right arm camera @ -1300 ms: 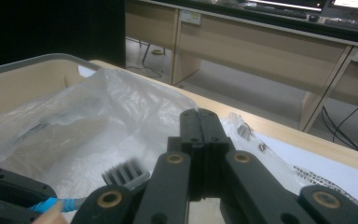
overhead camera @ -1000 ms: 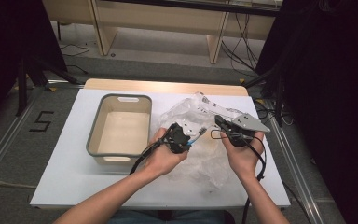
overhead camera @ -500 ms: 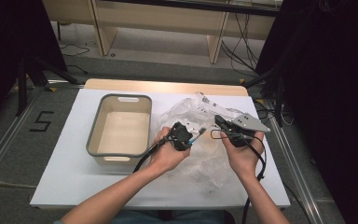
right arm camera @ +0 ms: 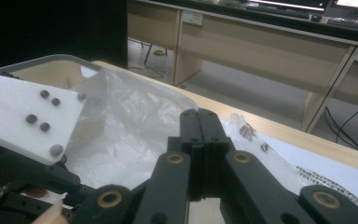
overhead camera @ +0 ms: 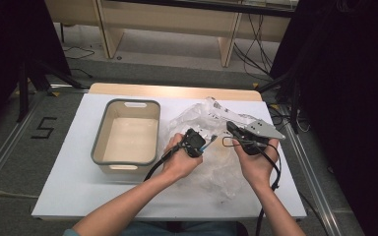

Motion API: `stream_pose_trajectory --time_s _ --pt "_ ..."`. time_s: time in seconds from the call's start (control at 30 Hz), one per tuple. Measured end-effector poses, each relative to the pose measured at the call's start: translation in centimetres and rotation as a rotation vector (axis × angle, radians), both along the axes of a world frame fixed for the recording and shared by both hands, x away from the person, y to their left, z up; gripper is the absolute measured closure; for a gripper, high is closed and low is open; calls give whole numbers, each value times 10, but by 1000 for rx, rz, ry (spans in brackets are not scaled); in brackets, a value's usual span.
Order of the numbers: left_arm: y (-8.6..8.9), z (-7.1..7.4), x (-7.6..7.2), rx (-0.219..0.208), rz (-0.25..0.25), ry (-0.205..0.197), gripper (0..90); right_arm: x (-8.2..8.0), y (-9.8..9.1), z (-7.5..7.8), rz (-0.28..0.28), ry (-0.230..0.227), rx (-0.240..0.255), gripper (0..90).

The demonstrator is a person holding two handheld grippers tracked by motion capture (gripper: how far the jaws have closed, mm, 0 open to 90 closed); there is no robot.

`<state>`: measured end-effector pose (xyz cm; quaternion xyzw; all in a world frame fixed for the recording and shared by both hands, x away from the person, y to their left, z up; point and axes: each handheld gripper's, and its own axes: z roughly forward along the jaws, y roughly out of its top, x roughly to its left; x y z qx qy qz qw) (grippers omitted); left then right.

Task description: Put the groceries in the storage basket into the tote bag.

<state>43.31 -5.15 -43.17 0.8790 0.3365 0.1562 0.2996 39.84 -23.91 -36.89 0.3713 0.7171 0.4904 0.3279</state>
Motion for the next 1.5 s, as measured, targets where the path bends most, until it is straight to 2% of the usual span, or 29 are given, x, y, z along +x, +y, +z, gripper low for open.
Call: stream_pose_trajectory --time_s 0.23,0.3,0.53,0.73,0.8,1.03,1.07,1.1,1.13,1.17,1.33,1.4,1.5 --pt "-2 -3 5 16 11 3 790 0 0 0 1 0 1 900" --pt "-3 -5 6 8 12 3 790 0 0 0 2 1 1 900" --pt "-7 -7 7 16 25 -18 789 0 0 0 2 1 2 900" --pt "-10 -11 8 29 19 -18 789 0 0 0 1 1 2 900" --pt "-11 -12 8 44 23 -31 789 1 0 -1 1 2 0 900" --pt "-15 -14 9 51 10 -55 788 1 0 -1 -1 4 -3 900" --pt "-15 -13 8 57 11 -73 788 1 0 -1 -2 5 -3 900" --pt "-16 -14 8 49 0 -69 787 1 0 -1 -2 5 -3 900" --pt "-17 -13 8 54 2 -88 787 1 0 -1 -2 5 -3 900" --pt "-18 -14 8 47 -9 -87 786 1 0 -1 -2 5 -3 900" --pt "-23 -17 8 42 -38 -136 782 1 -1 -1 -3 6 -4 900" --pt "-24 -20 10 48 -33 -146 761 2 -1 -2 -2 4 -4 900" --pt "-25 -21 9 53 -46 -168 671 1 -1 -2 -4 8 -3 900"
